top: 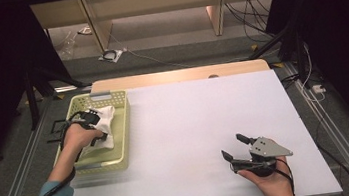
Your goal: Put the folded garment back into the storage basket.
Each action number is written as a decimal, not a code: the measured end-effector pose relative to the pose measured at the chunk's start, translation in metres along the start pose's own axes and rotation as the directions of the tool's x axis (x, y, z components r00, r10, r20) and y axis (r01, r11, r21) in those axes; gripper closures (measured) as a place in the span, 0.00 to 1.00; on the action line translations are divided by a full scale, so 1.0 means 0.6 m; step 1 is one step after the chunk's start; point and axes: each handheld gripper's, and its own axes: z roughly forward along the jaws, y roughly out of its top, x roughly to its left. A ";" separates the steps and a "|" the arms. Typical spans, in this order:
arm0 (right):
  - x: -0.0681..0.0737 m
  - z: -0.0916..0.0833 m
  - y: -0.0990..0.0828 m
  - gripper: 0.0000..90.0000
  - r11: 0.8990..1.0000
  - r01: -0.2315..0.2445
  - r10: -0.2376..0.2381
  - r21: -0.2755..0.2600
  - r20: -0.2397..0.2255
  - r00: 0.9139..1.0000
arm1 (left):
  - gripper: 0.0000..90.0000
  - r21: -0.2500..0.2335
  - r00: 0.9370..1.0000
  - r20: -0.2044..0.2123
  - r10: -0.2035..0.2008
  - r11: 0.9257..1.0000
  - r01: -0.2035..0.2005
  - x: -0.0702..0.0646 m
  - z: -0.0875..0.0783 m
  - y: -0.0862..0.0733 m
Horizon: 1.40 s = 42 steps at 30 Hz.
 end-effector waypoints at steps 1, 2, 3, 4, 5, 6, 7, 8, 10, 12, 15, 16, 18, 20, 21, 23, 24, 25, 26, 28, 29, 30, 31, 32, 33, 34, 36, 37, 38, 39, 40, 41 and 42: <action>0.000 -0.001 0.000 0.28 1.000 0.002 -0.002 0.007 0.003 1.000 | 0.93 0.001 1.000 -0.001 0.002 1.000 -0.002 -0.001 0.000 0.000; 0.000 -0.001 0.000 0.28 1.000 0.002 -0.002 0.009 0.003 1.000 | 0.93 0.005 1.000 0.003 0.006 1.000 -0.006 -0.002 0.000 -0.001; 0.000 0.000 0.000 0.28 1.000 0.001 -0.001 0.005 0.002 1.000 | 0.93 0.007 1.000 0.004 0.008 1.000 -0.008 -0.003 0.001 -0.001; 0.000 -0.001 0.000 0.28 1.000 0.001 -0.001 0.004 0.002 1.000 | 0.92 0.007 1.000 0.004 0.008 1.000 -0.008 -0.003 0.001 -0.001; 0.000 -0.001 0.001 0.28 1.000 0.002 -0.002 0.008 0.003 1.000 | 0.92 0.013 1.000 0.004 0.014 1.000 -0.014 -0.005 0.002 -0.002; 0.000 -0.001 0.001 0.28 1.000 0.002 -0.002 0.010 0.004 1.000 | 0.91 0.012 1.000 0.006 0.014 1.000 -0.014 -0.005 0.002 -0.003; 0.000 -0.001 0.001 0.28 1.000 0.002 -0.002 0.009 0.003 1.000 | 0.91 0.008 1.000 0.008 0.015 1.000 -0.015 -0.005 0.003 -0.004; 0.000 -0.001 0.000 0.28 1.000 0.002 -0.002 0.006 0.002 1.000 | 0.90 0.008 1.000 0.008 0.015 1.000 -0.015 -0.005 0.003 -0.004; 0.000 -0.001 0.001 0.28 1.000 0.003 -0.003 0.009 0.003 1.000 | 0.89 -0.001 1.000 0.014 0.012 1.000 -0.012 -0.004 0.005 -0.006; 0.000 -0.001 0.000 0.28 1.000 0.003 -0.003 0.007 0.002 1.000 | 0.87 -0.012 1.000 0.021 0.009 1.000 -0.008 -0.004 0.005 -0.007; 0.000 -0.001 0.001 0.28 1.000 0.003 -0.003 0.007 0.003 1.000 | 0.83 -0.039 0.999 0.033 0.008 0.999 -0.006 -0.004 0.002 -0.007; 0.000 -0.001 0.001 0.28 1.000 0.003 -0.003 0.007 0.004 1.000 | 0.82 -0.049 1.000 0.031 0.004 0.999 -0.002 -0.003 0.000 -0.006; 0.000 -0.001 0.001 0.28 1.000 0.004 -0.004 0.007 0.004 1.000 | 0.79 -0.080 1.000 0.028 -0.001 0.997 0.003 -0.003 -0.004 -0.006; 0.000 -0.002 0.001 0.28 1.000 0.003 -0.003 0.005 0.004 1.000 | 0.76 -0.120 1.000 0.027 -0.015 0.993 0.018 -0.003 -0.009 -0.006; 0.000 -0.002 0.001 0.28 1.000 0.000 0.000 0.004 0.004 1.000 | 0.75 -0.130 1.000 0.022 -0.011 0.991 0.014 -0.003 -0.012 -0.006; 0.000 -0.002 0.001 0.28 1.000 0.002 -0.002 0.003 0.004 1.000 | 0.71 -0.166 1.000 0.014 -0.014 0.986 0.016 -0.005 -0.017 -0.006; 0.000 -0.002 0.001 0.28 1.000 0.003 -0.003 0.003 0.004 1.000 | 0.69 -0.184 1.000 0.014 -0.018 0.983 0.020 -0.006 -0.020 -0.006; 0.000 -0.002 0.001 0.28 1.000 0.002 -0.002 0.003 0.004 1.000 | 0.68 -0.201 1.000 0.013 -0.020 0.979 0.022 -0.007 -0.023 -0.006; 0.000 -0.002 0.001 0.28 1.000 0.002 -0.002 0.003 0.004 1.000 | 0.66 -0.217 1.000 0.012 -0.023 0.976 0.025 -0.008 -0.026 -0.006; 0.000 -0.001 0.001 0.28 1.000 0.001 -0.001 -0.002 0.002 1.000 | 0.63 -0.247 1.000 0.008 -0.025 0.969 0.026 -0.010 -0.031 -0.006; 0.000 -0.001 0.001 0.28 1.000 0.001 -0.001 -0.004 0.002 1.000 | 0.62 -0.261 0.999 0.007 -0.032 0.965 0.033 -0.011 -0.032 -0.006; 0.000 -0.001 0.001 0.28 1.000 0.001 -0.001 -0.002 0.002 1.000 | 0.61 -0.261 0.999 0.007 -0.032 0.965 0.033 -0.011 -0.032 -0.006; 0.000 -0.001 0.001 0.28 1.000 0.001 -0.001 -0.005 0.002 1.000 | 0.59 -0.290 0.999 -0.002 -0.039 0.956 0.037 -0.013 -0.036 -0.007; 0.000 -0.001 0.001 0.28 1.000 0.001 -0.001 -0.006 0.002 1.000 | 0.58 -0.301 0.999 -0.001 -0.044 0.953 0.041 -0.013 -0.038 -0.008; 0.000 -0.002 0.001 0.28 1.000 0.003 -0.003 0.002 0.004 1.000 | 0.57 -0.305 0.999 -0.002 -0.046 0.951 0.043 -0.014 -0.039 -0.008; 0.000 -0.002 0.001 0.28 1.000 0.002 -0.002 0.003 0.004 1.000 | 0.56 -0.311 0.999 -0.003 -0.047 0.949 0.044 -0.015 -0.041 -0.008; 0.000 -0.002 0.001 0.28 1.000 0.003 -0.003 0.005 0.004 1.000 | 0.54 -0.327 0.999 0.001 -0.053 0.944 0.050 -0.017 -0.045 -0.008; 0.000 -0.001 0.001 0.28 1.000 0.001 -0.001 -0.001 0.001 1.000 | 0.53 -0.332 0.999 0.001 -0.053 0.942 0.051 -0.017 -0.046 -0.008; 0.000 -0.001 0.001 0.28 1.000 0.001 -0.001 -0.002 0.002 1.000 | 0.52 -0.344 0.999 -0.002 -0.050 0.938 0.046 -0.018 -0.048 -0.007; 0.000 -0.001 0.001 0.28 1.000 0.001 -0.001 -0.005 0.002 1.000 | 0.51 -0.354 0.999 -0.003 -0.049 0.934 0.045 -0.019 -0.049 -0.007; 0.000 -0.001 0.001 0.28 1.000 0.001 -0.001 -0.005 0.002 1.000 | 0.50 -0.365 0.999 -0.001 -0.045 0.930 0.041 -0.020 -0.052 -0.007; 0.000 -0.001 0.001 0.28 1.000 0.002 -0.002 -0.005 0.002 1.000 | 0.48 -0.375 0.999 -0.001 -0.043 0.926 0.039 -0.022 -0.054 -0.007; 0.000 -0.001 0.001 0.28 1.000 0.002 -0.002 -0.005 0.002 1.000 | 0.47 -0.388 0.999 0.001 -0.040 0.921 0.037 -0.023 -0.055 -0.006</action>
